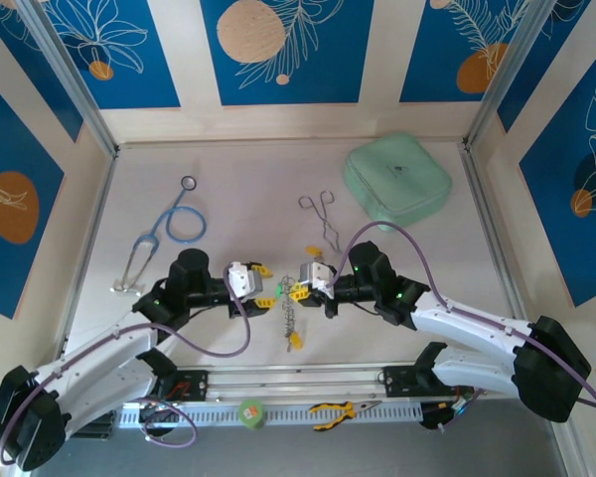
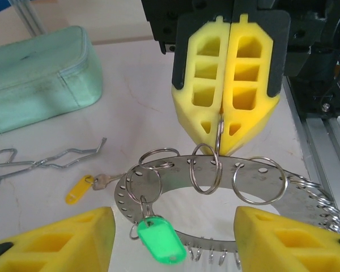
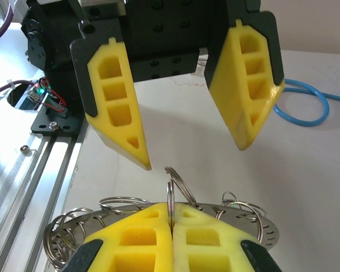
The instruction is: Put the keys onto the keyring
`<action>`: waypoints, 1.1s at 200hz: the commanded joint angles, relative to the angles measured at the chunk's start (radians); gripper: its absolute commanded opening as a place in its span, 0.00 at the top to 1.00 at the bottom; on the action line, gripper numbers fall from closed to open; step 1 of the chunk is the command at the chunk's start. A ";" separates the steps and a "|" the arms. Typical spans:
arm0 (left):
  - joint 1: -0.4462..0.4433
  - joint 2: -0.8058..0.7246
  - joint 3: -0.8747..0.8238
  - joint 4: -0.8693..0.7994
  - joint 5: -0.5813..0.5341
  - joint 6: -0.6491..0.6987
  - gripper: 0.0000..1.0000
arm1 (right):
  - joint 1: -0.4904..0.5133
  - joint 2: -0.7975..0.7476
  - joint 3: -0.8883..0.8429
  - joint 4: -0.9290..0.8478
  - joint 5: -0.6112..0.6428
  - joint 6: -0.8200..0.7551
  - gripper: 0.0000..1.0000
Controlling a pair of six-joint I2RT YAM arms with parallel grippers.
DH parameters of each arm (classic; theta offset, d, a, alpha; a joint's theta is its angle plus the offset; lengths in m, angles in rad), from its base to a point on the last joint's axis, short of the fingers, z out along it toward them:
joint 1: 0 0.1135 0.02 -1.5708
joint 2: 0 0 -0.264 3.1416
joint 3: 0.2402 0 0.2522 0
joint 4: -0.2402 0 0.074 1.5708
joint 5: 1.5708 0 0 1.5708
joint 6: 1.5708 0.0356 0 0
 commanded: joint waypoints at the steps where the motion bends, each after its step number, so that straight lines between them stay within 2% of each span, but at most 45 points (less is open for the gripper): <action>1: 0.004 0.029 0.021 0.056 0.064 -0.002 0.42 | 0.001 0.004 0.043 0.001 -0.040 0.008 1.00; 54: 0.005 0.077 0.030 0.122 0.065 -0.044 0.41 | 0.009 0.012 0.053 -0.013 -0.037 -0.010 1.00; 97: 0.005 0.111 0.041 0.171 0.012 -0.089 0.42 | 0.016 0.016 0.056 -0.011 -0.051 -0.012 1.00; 118: 0.005 0.113 0.037 0.184 -0.109 -0.087 0.47 | 0.018 0.020 0.062 -0.038 -0.061 -0.023 1.00; 133: 0.006 0.123 0.045 0.179 -0.249 -0.090 0.49 | 0.022 0.012 0.064 -0.062 -0.062 -0.036 1.00; 152: 0.005 0.162 0.099 0.110 -0.449 -0.127 0.52 | 0.027 -0.003 0.061 -0.073 -0.072 -0.047 1.00; 162: 0.006 0.187 0.137 0.047 -0.496 -0.134 0.52 | 0.027 -0.006 0.056 -0.060 -0.075 -0.041 1.00; 202: 0.005 0.131 0.104 0.051 -0.494 -0.121 0.51 | 0.002 -0.008 0.042 -0.015 -0.049 -0.020 1.00; 220: 0.005 0.067 0.075 0.038 -0.436 -0.090 0.51 | -0.009 -0.012 0.034 -0.006 -0.043 -0.021 1.00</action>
